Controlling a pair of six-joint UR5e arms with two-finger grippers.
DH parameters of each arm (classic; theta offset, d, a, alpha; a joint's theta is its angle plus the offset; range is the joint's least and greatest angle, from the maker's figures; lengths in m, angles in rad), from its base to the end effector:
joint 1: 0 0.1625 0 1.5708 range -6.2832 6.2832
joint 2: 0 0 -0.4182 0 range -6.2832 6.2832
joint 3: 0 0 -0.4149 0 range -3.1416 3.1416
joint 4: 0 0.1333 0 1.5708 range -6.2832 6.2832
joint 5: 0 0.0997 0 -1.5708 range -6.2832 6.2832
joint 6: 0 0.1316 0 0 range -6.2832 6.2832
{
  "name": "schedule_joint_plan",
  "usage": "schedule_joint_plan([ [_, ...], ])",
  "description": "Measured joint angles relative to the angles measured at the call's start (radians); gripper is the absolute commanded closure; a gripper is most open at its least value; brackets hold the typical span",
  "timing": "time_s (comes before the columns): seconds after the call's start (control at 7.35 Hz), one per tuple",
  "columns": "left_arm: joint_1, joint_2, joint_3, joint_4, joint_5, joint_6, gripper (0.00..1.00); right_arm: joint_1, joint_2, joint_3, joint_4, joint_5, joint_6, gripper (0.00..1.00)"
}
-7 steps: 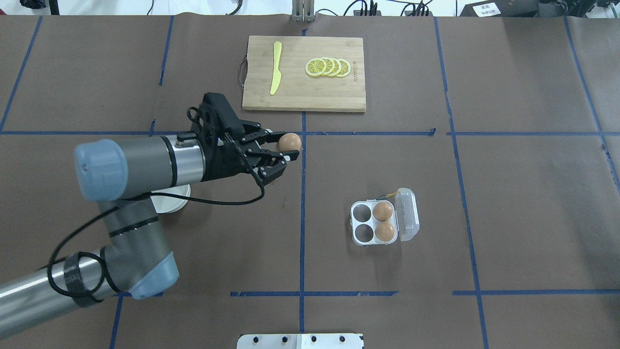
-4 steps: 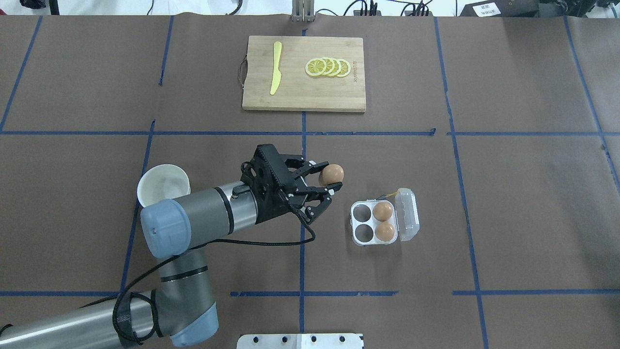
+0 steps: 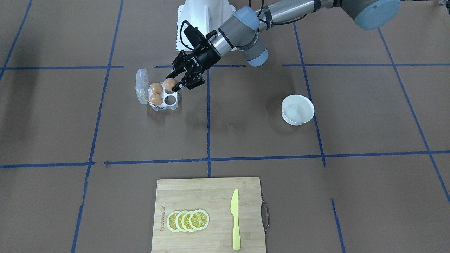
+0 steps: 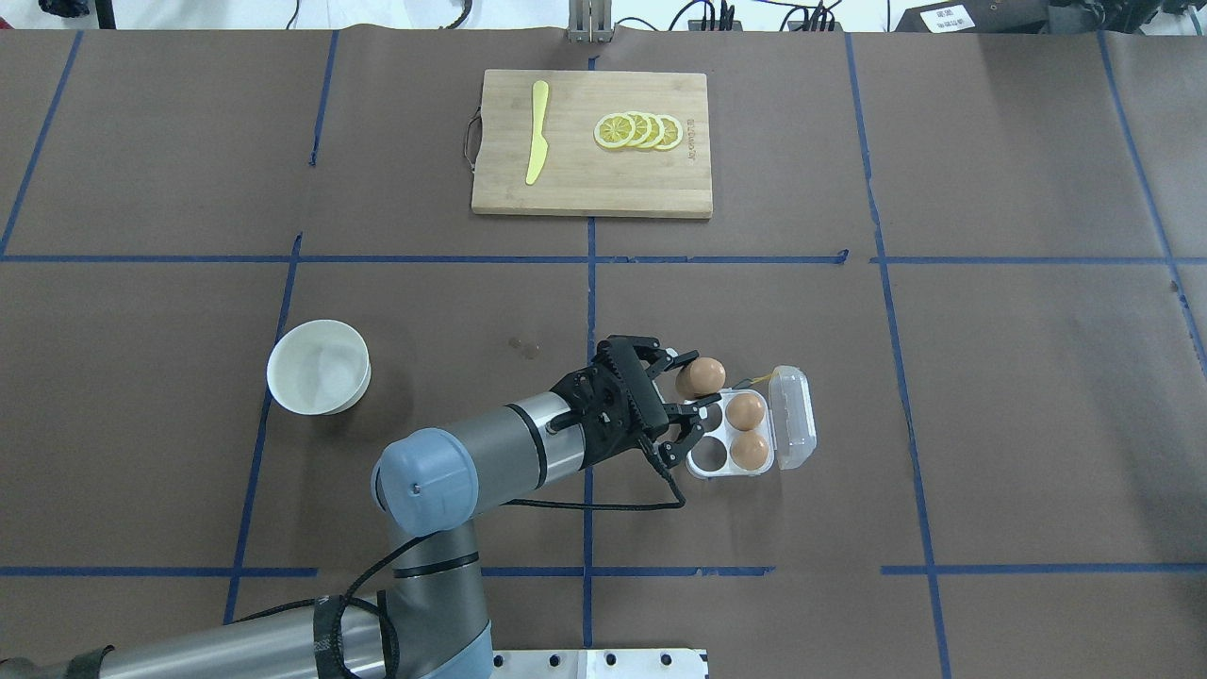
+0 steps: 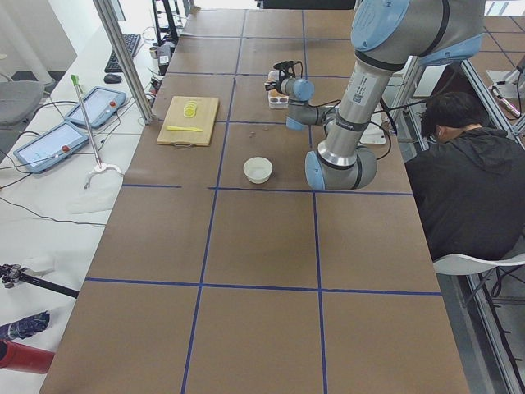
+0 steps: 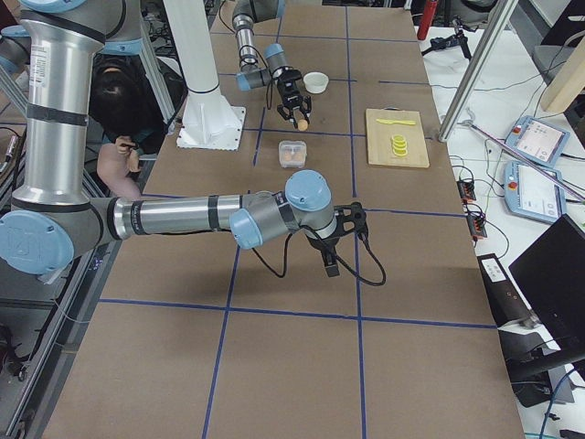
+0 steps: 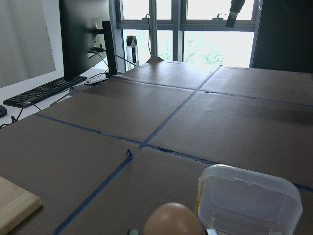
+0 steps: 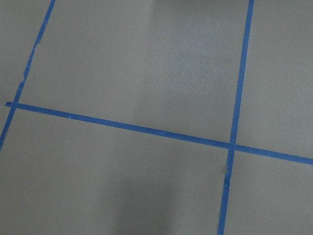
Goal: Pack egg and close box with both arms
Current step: 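Carry the egg with the left gripper over the clear egg carton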
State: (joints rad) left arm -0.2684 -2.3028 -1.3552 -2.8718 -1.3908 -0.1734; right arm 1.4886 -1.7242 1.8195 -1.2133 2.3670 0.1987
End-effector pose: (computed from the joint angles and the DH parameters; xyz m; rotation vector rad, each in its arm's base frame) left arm 0.6734 -0.3479 0.1404 1.4605 1.1515 0.6322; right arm -0.0002 -0.4806 0.5755 0.3143 -0.8335 -0.0715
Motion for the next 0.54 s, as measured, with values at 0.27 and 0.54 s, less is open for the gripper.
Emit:
schedule_joint_plan([
  [0.27, 0.021, -0.027, 0.042, -0.004, -0.012, 0.032, 0.88, 0.0, 0.0, -0.003, 0.0, 0.0, 0.001, 0.0],
  [0.54, 0.036, -0.034, 0.065, -0.009, -0.05, 0.036, 0.88, 0.001, 0.0, -0.005, 0.0, -0.001, 0.001, 0.0],
])
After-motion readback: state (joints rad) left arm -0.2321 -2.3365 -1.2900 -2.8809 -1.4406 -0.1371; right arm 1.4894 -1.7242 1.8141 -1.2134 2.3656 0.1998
